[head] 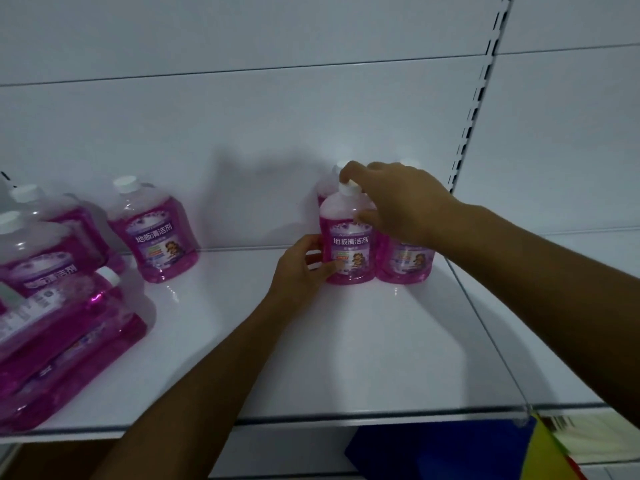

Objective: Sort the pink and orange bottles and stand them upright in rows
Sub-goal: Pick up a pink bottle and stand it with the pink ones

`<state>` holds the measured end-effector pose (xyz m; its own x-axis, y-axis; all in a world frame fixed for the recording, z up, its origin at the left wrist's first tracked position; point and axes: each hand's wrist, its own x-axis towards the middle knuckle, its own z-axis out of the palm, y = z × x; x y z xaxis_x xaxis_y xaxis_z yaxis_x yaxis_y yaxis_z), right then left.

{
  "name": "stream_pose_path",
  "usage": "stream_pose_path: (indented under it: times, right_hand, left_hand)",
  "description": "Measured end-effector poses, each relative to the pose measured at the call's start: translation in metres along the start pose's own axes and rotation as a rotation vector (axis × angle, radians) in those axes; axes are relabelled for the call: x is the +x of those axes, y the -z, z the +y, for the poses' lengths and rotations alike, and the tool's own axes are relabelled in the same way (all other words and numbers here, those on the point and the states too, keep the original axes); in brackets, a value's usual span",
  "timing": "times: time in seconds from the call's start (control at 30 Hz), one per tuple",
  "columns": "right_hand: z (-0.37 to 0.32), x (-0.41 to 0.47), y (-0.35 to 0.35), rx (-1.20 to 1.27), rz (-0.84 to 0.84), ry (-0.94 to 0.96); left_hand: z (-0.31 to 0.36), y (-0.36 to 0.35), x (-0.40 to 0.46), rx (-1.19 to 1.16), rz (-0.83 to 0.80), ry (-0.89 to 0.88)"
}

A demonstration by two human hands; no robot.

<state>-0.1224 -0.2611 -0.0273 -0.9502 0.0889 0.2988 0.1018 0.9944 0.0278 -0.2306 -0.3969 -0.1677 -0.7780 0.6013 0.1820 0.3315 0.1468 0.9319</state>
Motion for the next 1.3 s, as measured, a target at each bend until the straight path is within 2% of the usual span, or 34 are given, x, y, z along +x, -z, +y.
stream_pose_path:
  times: [0.3, 0.4, 0.5, 0.6, 0.7, 0.9, 1.0, 1.07, 1.13, 1.2, 1.3]
  right_hand:
    - [-0.006, 0.000, -0.008, -0.152, 0.139, 0.032]
    - [-0.023, 0.014, -0.012, -0.119, 0.205, 0.109]
    - [-0.059, 0.032, -0.017, 0.022, 0.225, 0.191]
    - [-0.109, 0.048, -0.029, 0.264, 0.159, 0.242]
    - [-0.161, 0.065, -0.044, 0.541, 0.022, 0.278]
    - [-0.240, 0.086, -0.075, 0.879, -0.264, 0.194]
    - [-0.264, 0.087, -0.083, 0.990, -0.299, 0.217]
    - [-0.274, 0.088, -0.085, 1.004, -0.317, 0.211]
    - [-0.278, 0.089, -0.087, 1.029, -0.328, 0.193]
    - [-0.279, 0.090, -0.088, 1.076, -0.335, 0.170]
    - [-0.277, 0.091, -0.092, 1.139, -0.312, 0.145]
  left_hand:
    - [0.001, 0.002, -0.009, 0.091, 0.021, -0.005]
    - [0.000, 0.025, -0.020, 0.216, 0.094, -0.013]
    - [0.002, 0.058, -0.042, 0.273, 0.180, -0.013]
    - [0.006, 0.095, -0.074, 0.302, 0.283, -0.003]
    - [0.015, 0.135, -0.111, 0.344, 0.391, -0.006]
    - [0.032, 0.197, -0.186, 0.712, 0.694, -0.184]
    - [0.026, 0.217, -0.211, 0.920, 0.831, -0.070]
    - [0.019, 0.225, -0.221, 0.972, 0.820, 0.124]
    - [0.013, 0.228, -0.225, 0.922, 0.755, 0.291]
    - [0.009, 0.229, -0.226, 0.856, 0.734, 0.304]
    - [0.006, 0.228, -0.224, 0.832, 0.770, 0.224]
